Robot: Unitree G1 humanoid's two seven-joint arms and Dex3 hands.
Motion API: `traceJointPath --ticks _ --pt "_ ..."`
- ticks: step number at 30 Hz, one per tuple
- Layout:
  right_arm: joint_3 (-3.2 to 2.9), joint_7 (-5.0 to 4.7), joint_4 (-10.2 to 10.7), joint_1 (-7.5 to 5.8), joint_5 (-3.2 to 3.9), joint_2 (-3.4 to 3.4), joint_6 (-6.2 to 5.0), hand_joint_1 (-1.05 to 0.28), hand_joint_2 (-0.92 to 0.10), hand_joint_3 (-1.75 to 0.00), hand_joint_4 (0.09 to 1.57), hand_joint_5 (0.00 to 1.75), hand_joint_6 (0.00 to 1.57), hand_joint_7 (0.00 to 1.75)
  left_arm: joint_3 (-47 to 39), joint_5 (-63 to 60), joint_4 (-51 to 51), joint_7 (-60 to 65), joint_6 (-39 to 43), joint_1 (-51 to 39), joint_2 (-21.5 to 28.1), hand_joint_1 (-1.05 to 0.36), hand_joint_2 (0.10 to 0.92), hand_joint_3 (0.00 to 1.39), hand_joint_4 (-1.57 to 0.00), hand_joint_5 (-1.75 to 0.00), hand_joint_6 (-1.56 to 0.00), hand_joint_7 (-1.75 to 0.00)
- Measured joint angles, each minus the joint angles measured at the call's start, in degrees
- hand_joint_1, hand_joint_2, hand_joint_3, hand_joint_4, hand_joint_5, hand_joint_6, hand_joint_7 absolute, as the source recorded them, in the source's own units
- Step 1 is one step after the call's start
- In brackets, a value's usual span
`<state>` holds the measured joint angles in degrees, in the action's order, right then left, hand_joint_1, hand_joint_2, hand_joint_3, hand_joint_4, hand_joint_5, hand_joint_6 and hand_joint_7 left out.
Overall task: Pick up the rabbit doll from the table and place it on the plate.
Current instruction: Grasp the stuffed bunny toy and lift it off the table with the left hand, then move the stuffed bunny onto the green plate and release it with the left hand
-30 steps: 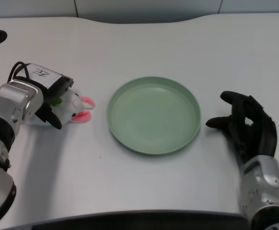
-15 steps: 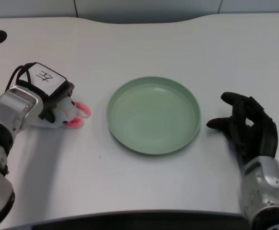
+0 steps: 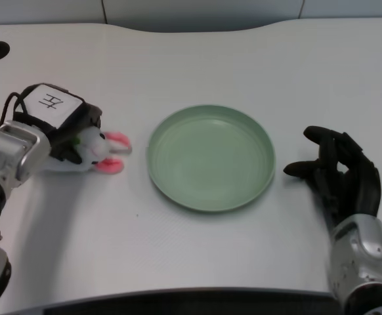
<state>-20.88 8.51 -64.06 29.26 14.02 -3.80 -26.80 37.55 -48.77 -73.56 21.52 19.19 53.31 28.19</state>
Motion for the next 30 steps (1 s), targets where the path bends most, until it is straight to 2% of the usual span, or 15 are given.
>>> traceJointPath --ticks 2,5,8,11,14,18,23,27,30 --pt "0.13 -0.48 -0.3 0.24 -0.26 -0.01 0.0 -0.44 -0.92 -0.38 0.8 1.29 0.72 0.91 -3.7 3.6 0.8 -0.2 1.2 0.0 0.6 -0.18 0.906 0.02 -0.86 -1.75 -0.64 -1.68" --pt "0.15 -0.64 -0.8 0.62 -0.32 -0.03 -0.03 -0.42 -0.92 -0.38 0.81 1.3 0.72 0.93 -8.7 8.8 2.5 -0.3 3.5 -0.1 1.3 -0.13 0.918 0.03 -0.86 -1.75 -0.65 -1.74" --pt "0.17 -0.37 -1.3 0.81 -0.32 -0.03 -0.44 -0.43 -0.92 -0.38 0.81 1.3 0.71 0.94 -11.0 10.7 3.7 -0.7 4.4 -0.2 1.6 -0.13 0.919 0.03 -0.84 -1.75 -0.61 -1.75" --pt "0.57 -0.81 -1.2 0.76 -0.59 0.04 -0.52 -0.39 -0.92 -0.41 0.76 1.3 0.69 0.93 -13.0 12.3 5.6 -2.5 5.0 -0.6 1.6 -0.15 0.913 0.03 -0.82 -1.75 -0.57 -1.75" --pt "0.94 -1.14 -0.5 0.41 -0.65 0.45 -0.55 -0.41 -0.92 -0.42 0.74 1.31 0.69 0.94 -13.7 12.5 7.9 -2.5 6.6 -0.6 2.0 -0.12 0.903 0.02 -0.81 -1.75 -0.57 -1.75" --pt "1.06 -1.3 -0.4 0.39 -0.58 0.53 -0.51 -0.42 -0.92 -0.4 0.74 1.31 0.7 0.94 -14.2 12.7 9.9 -3.9 8.3 -0.6 1.7 -0.09 0.898 0.02 -0.83 -1.75 -0.59 -1.75" --pt "1.06 -1.3 0.2 0.25 -0.37 0.7 -0.35 -0.41 -0.92 -0.4 0.76 1.31 0.71 0.96 -13.5 12.1 11.0 -4.4 8.8 -0.5 -1.0 -0.14 0.877 0.01 -0.83 -1.75 -0.58 -1.73" --pt "1.33 -1.38 0.3 0.25 -0.39 0.93 -0.31 -0.41 -0.92 -0.4 0.76 1.3 0.7 0.96 -13.0 11.9 11.1 -4.4 8.9 -0.3 -3.5 -0.14 0.876 0.01 -0.83 -1.75 -0.58 -1.73" --pt "1.07 -1.44 0.3 0.0 -0.22 0.53 -0.29 -0.42 -0.92 -0.39 0.78 1.3 0.7 0.94 -12.3 11.4 10.5 -4.5 8.8 1.2 -5.9 -0.13 0.892 0.02 -0.85 -1.75 -0.61 -1.74"
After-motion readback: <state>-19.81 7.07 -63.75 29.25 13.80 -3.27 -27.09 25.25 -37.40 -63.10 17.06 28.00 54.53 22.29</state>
